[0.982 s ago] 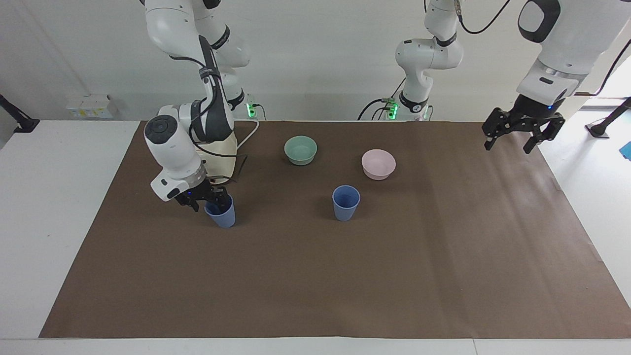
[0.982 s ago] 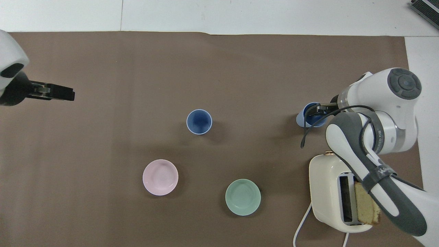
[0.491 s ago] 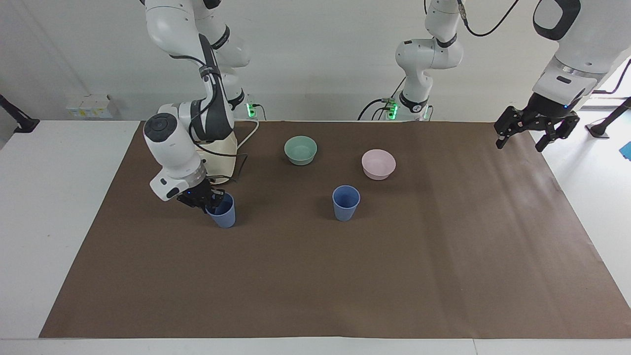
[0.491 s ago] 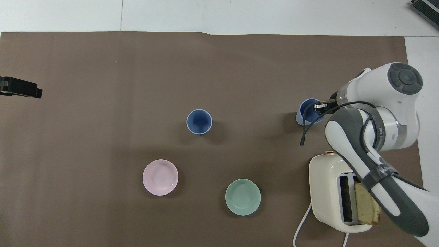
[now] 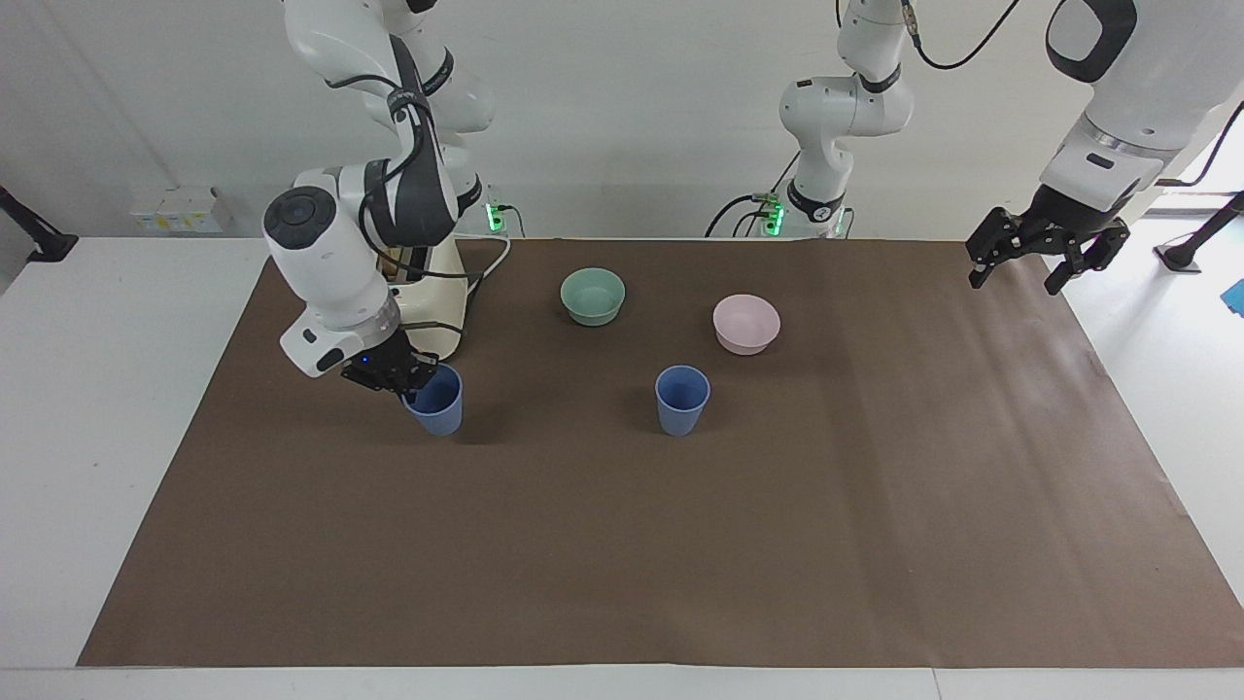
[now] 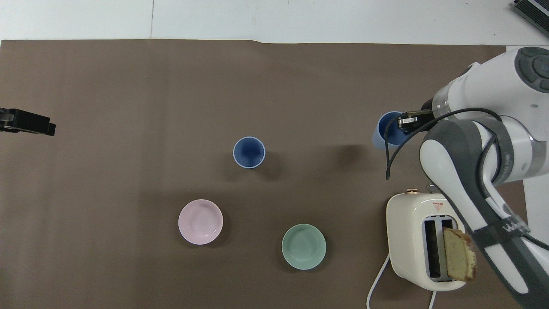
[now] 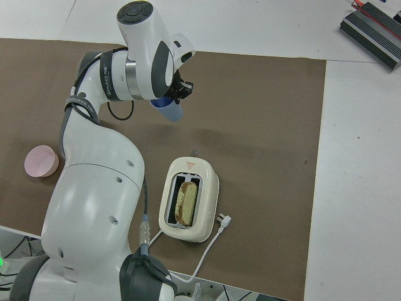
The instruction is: Stack blue cups with both arms
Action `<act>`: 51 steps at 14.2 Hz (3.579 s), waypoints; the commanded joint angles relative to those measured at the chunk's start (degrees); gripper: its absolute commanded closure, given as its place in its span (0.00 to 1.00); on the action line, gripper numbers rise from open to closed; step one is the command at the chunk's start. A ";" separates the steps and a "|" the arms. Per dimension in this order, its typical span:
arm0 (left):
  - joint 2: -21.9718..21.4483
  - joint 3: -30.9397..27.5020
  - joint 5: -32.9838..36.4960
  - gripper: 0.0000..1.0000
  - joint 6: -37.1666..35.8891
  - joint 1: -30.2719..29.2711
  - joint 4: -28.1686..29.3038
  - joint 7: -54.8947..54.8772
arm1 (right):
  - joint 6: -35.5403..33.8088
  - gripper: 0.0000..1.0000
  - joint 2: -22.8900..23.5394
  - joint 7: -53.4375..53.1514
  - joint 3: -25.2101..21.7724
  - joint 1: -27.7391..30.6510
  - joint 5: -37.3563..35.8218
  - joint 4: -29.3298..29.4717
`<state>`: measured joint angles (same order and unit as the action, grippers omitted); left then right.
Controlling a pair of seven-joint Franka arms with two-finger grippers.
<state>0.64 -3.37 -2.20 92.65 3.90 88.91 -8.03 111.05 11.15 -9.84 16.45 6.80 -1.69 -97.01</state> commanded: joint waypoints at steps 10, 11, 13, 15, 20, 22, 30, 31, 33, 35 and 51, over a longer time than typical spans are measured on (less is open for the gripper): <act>-2.40 0.64 2.63 0.00 -0.45 -0.65 2.85 2.49 | -4.44 1.00 7.90 -32.77 0.69 -23.04 -0.94 17.88; -2.40 0.73 2.73 0.00 -0.36 -0.74 2.85 2.49 | -4.96 1.00 9.57 -33.83 0.43 -24.63 -1.73 20.08; -2.40 0.73 2.64 0.00 -0.28 -0.82 2.85 2.49 | -4.27 1.00 11.78 -37.51 0.43 -27.44 -5.06 21.07; -2.32 0.64 2.55 0.00 -0.36 -0.74 2.41 2.40 | -3.83 1.00 12.66 -38.50 0.51 -27.89 -5.43 20.55; -2.23 0.64 2.55 0.00 -0.36 -0.65 2.32 2.49 | 0.29 1.00 13.71 -38.50 0.86 -27.63 -5.95 18.96; -2.23 0.64 2.55 0.00 -0.36 -0.74 2.24 2.49 | 1.18 1.00 14.07 -38.58 0.86 -27.63 -5.95 18.87; -2.23 0.64 2.55 0.00 -0.36 -0.65 2.32 2.40 | 1.10 1.00 13.89 -38.76 0.95 -28.33 -6.57 14.39; -2.23 0.64 2.55 0.00 -0.36 -0.65 2.24 2.40 | 1.44 1.00 13.98 -38.76 0.95 -28.33 -6.57 14.22; -2.23 0.64 2.55 0.00 -0.36 -0.65 2.24 2.49 | 1.88 1.00 13.98 -38.85 0.95 -28.42 -6.66 13.86; -2.23 0.64 2.55 0.00 -0.36 -0.65 2.23 2.40 | 3.72 1.00 14.07 -38.85 0.95 -28.51 -6.57 12.29; -2.23 0.64 2.55 0.00 -0.36 -0.65 2.23 2.49 | -5.30 0.00 10.04 -36.84 0.34 -24.39 -7.71 15.61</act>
<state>-0.37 -3.31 -0.85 92.48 3.87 90.10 -6.18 109.98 23.80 -47.31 16.27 -19.97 -8.29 -82.77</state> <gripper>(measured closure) 0.000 0.000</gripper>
